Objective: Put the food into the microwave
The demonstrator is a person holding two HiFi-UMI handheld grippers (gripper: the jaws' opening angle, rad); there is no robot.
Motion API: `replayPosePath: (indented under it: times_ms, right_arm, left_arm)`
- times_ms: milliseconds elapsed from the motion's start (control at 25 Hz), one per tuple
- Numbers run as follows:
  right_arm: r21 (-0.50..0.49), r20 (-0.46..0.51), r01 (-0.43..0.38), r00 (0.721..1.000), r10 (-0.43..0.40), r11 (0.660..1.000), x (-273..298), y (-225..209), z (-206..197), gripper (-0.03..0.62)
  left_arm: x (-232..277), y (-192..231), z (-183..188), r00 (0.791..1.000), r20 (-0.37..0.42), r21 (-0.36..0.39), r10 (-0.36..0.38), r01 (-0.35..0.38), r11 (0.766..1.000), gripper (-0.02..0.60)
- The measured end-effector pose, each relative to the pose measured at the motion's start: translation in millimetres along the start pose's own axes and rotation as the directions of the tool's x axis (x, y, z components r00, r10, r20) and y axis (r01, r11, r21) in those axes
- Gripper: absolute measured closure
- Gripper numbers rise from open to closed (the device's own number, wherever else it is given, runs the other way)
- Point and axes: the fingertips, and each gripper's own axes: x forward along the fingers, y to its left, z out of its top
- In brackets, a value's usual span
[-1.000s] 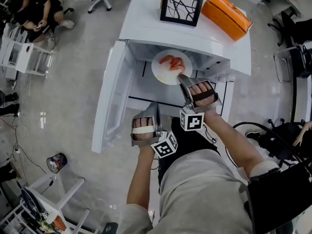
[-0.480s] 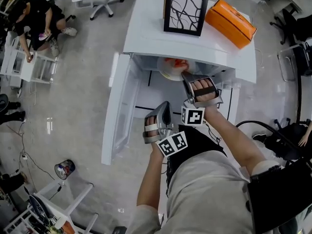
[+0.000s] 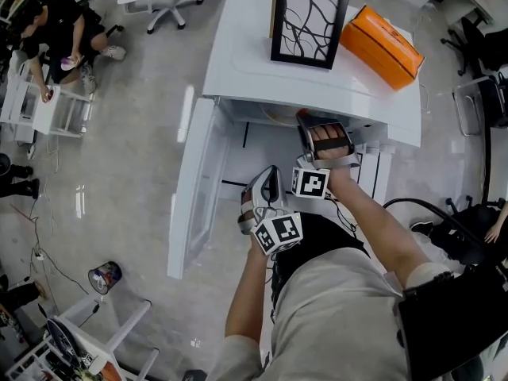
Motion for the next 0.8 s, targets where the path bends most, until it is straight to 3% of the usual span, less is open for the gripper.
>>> replayPosePath:
  times_ms: [320, 800]
  right_arm:
    - [0.011, -0.055, -0.028, 0.998, 0.028, 1.000, 23, 4, -11, 0.556]
    - [0.011, -0.110, -0.030, 0.993, 0.031, 0.999, 45, 5, -19, 0.556]
  left_arm:
    - [3, -2, 3, 1.000, -0.009, 0.002, -0.021, 0.021, 1.000, 0.574]
    - [9, -5, 6, 0.999, -0.010, -0.077, -0.044, 0.043, 0.996, 0.574]
